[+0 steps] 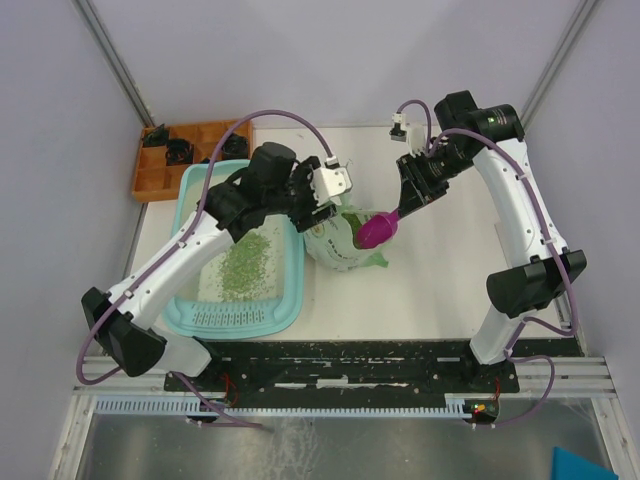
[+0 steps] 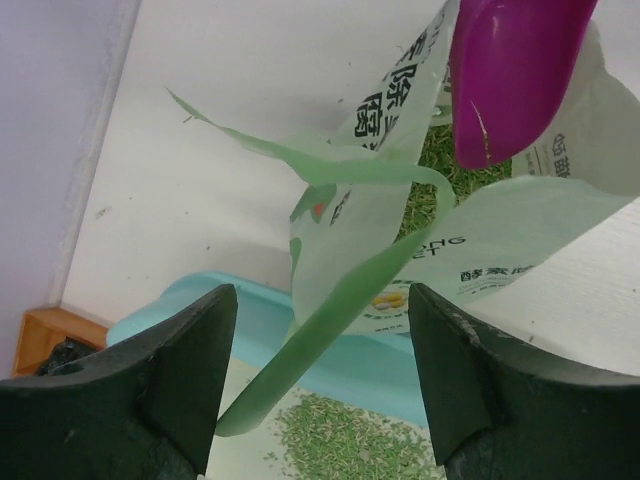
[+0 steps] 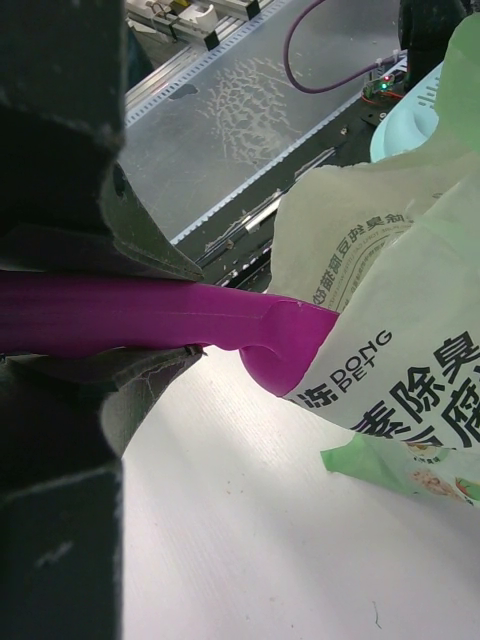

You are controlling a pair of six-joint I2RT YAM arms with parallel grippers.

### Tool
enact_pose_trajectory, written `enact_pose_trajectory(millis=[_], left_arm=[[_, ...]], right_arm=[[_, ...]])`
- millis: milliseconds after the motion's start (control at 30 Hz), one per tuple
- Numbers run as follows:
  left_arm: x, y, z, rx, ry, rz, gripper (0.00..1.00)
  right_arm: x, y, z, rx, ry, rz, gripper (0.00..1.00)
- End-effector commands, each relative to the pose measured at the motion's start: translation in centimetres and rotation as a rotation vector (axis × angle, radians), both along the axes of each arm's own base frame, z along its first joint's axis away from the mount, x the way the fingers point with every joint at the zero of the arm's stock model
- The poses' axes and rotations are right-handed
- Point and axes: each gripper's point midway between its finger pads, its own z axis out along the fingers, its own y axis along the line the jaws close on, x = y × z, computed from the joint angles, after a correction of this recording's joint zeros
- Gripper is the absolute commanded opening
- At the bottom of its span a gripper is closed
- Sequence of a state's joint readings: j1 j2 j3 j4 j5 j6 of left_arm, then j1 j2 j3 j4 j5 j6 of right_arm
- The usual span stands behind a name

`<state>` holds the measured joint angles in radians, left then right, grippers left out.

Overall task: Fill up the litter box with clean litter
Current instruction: 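Scoop the cat litter from the cat litter bag.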

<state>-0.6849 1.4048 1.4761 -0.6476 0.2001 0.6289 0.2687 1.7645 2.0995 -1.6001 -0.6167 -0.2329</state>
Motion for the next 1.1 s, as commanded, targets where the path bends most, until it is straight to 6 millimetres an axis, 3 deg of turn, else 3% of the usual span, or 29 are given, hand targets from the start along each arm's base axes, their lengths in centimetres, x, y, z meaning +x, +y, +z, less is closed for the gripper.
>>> enact_pose_trajectory(millis=[0,67,133,167,267,300,433,633,833,1067], left_arm=[[-1.5,-0.1,0.2,-0.009,0.036,-0.054,0.75],[-1.6,0.1,-0.1,-0.001,0.046,-0.051,0.71],[-1.6,0.2,-0.2,0.004,0.046,-0.048,0.61],[-1.5,0.2,-0.4,0.008,0.046,-0.048,0.51],[-0.6,-0.3,-0.5,0.000,0.040,-0.023,0.09],[-0.1,-0.4,-0.6,-0.004,0.035,-0.008,0.04],[1.9,-0.6,-0.7,-0.021,-0.012,0.057,0.03],[3.7,-1.2,1.8,-0.115,-0.116,0.116,0.03],[3.9,-1.4,3.4,-0.160,-0.140,0.128,0.03],[3.8,-1.3,3.3,-0.187,-0.133,0.145,0.03]], right_arm=[[-2.3,-0.9,0.3,-0.043,0.065,-0.004,0.02],[-1.9,-1.0,0.0,-0.054,0.064,-0.015,0.02],[-1.5,-1.0,-0.1,-0.060,0.064,-0.024,0.02],[-1.4,-1.0,-0.1,-0.059,0.064,-0.025,0.02],[-1.1,-0.8,-0.3,-0.059,0.069,-0.028,0.02],[-1.0,-0.8,-0.4,-0.063,0.071,-0.034,0.02],[-0.2,-1.3,-1.3,-0.107,0.067,-0.074,0.02],[1.4,-1.3,-2.0,-0.196,0.009,-0.104,0.02],[2.9,0.7,-3.2,-0.284,-0.055,-0.060,0.02],[5.3,2.7,-5.8,-0.386,-0.093,-0.030,0.02]])
